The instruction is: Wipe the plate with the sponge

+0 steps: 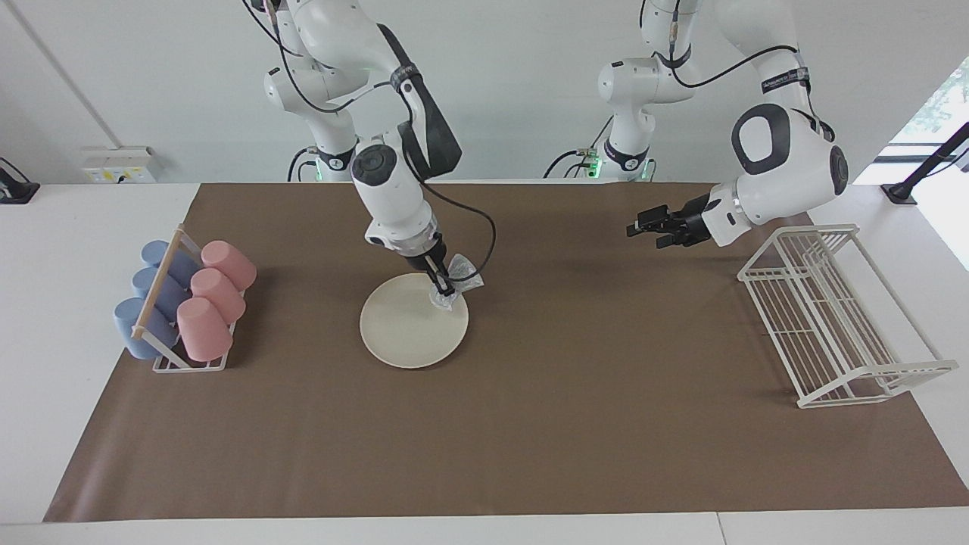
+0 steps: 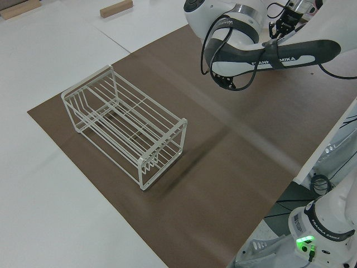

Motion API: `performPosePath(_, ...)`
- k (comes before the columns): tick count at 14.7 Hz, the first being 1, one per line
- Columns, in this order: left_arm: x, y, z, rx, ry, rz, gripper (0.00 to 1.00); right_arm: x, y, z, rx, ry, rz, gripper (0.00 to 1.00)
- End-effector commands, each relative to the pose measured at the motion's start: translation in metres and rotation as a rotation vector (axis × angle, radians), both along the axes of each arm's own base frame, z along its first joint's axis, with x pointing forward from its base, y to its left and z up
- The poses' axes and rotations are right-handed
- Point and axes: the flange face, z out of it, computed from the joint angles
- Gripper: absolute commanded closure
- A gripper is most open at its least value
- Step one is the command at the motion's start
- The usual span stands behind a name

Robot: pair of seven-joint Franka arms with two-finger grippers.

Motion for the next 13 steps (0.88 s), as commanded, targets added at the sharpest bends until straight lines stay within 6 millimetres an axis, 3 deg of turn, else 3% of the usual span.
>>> performPosePath(1, 0.0, -0.002, 0.006, 0.019, -0.041, -0.027, 0.0, -0.011, 0.018, 0.069, -0.028, 0.046, -0.04, 1.0)
performPosePath(4, 0.004, -0.004, 0.012, 0.005, -0.086, -0.013, 0.0, -0.04, 0.055, 0.103, -0.162, 0.023, -0.034, 1.0)
performPosePath(6, 0.004, -0.014, 0.015, -0.087, -0.074, 0.036, 0.0, -0.051, 0.07, 0.13, -0.204, -0.001, -0.074, 1.0)
performPosePath(9, 0.002, -0.023, 0.024, -0.247, -0.048, 0.101, 0.0, -0.057, 0.08, 0.143, -0.193, 0.018, -0.138, 1.0)
performPosePath(13, -0.011, -0.042, 0.031, -0.453, -0.028, 0.141, 0.0, -0.059, 0.085, 0.142, -0.185, 0.015, -0.166, 1.0)
